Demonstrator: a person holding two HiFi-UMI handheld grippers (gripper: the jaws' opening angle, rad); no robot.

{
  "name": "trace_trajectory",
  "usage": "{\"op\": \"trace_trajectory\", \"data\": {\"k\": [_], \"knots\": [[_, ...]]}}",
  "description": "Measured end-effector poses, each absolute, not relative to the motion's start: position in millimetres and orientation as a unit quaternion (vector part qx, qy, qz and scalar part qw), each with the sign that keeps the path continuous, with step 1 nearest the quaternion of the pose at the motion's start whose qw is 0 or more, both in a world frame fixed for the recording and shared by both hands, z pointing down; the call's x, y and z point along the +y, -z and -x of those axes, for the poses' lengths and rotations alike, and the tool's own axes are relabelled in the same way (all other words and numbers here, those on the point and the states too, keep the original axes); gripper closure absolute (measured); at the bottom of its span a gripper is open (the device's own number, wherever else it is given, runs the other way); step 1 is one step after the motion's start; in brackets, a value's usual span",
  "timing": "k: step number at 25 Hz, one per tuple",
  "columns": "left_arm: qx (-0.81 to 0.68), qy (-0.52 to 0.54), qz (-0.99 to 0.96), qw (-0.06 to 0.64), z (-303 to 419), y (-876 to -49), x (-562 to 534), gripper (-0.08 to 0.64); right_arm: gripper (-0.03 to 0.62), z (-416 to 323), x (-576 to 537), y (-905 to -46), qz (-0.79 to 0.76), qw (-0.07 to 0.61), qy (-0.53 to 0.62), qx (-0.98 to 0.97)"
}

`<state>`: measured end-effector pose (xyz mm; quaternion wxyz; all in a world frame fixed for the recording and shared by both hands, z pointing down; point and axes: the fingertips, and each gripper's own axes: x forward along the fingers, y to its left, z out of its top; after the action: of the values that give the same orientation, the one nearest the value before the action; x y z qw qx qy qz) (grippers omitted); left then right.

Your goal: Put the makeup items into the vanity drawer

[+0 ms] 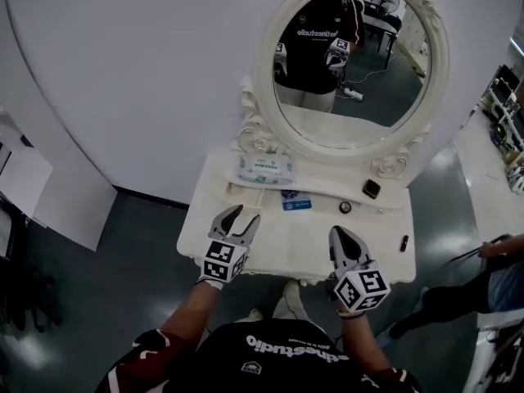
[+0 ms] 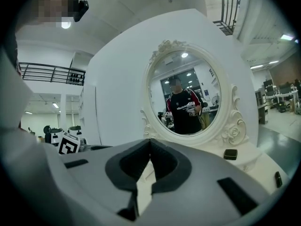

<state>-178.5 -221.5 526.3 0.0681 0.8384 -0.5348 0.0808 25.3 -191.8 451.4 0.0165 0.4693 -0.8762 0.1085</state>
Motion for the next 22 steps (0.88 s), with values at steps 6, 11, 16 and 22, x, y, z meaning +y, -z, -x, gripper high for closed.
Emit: {"op": "trace_trajectory", "data": {"k": [6,11,16,22], "knots": [[-0.512,-0.053,-0.855,0.060,154.3,-492.9,-205.7,0.370,0.590,-41.7,-183.6,-448.0,-0.492,0.014,-0.100,-0.865],[-0.500,-0.040,-0.864,0.040,137.4,-464.1,-193.9,0.370,0.591,-64.9,-178.5,-441.4,-0.513,0.010,-0.093,-0.853],[-0.495,-0.022,-0.868,0.021,130.0,-431.7,-183.9,0.370,0.591,-89.4,-168.5,-426.9,-0.540,0.009,-0.074,-0.838],[-0.499,-0.003,-0.867,-0.001,129.3,-401.3,-179.6,0.371,0.592,-118.0,-161.8,-408.2,-0.573,0.007,-0.053,-0.818]]}}
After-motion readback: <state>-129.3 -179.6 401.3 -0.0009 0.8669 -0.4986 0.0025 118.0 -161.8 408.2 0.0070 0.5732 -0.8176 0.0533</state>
